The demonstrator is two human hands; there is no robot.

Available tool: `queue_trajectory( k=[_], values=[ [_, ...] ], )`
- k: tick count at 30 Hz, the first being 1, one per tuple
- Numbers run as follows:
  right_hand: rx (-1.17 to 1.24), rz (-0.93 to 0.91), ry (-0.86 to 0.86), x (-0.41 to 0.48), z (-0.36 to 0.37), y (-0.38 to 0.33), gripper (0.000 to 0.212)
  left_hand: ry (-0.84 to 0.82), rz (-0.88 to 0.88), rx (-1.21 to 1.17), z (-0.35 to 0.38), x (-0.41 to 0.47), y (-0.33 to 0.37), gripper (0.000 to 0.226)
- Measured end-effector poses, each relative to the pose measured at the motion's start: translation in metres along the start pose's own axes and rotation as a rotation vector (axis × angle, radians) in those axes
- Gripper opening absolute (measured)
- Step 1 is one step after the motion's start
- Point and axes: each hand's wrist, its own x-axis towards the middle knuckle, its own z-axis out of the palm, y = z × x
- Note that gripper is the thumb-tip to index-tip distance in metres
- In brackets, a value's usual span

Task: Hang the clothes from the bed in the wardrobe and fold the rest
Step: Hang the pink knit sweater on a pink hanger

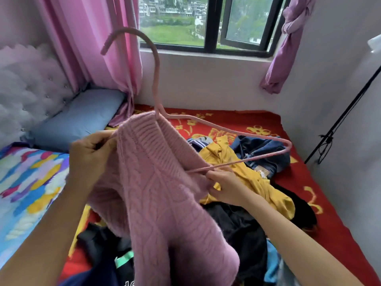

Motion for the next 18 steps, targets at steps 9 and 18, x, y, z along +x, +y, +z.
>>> queue_trajectory(
  k=[9,18],
  values=[
    [-0.041,-0.096,0.29,-0.051,-0.063,0.025,0.03,-0.127,-0.264,0.114,-0.063,-0.025,-0.084,0.023],
    [0.322,-0.023,0.354,0.001,-0.058,-0.033,0.036,-0.271,0.031,0.123,-0.016,-0.024,-0.035,0.047]
  ],
)
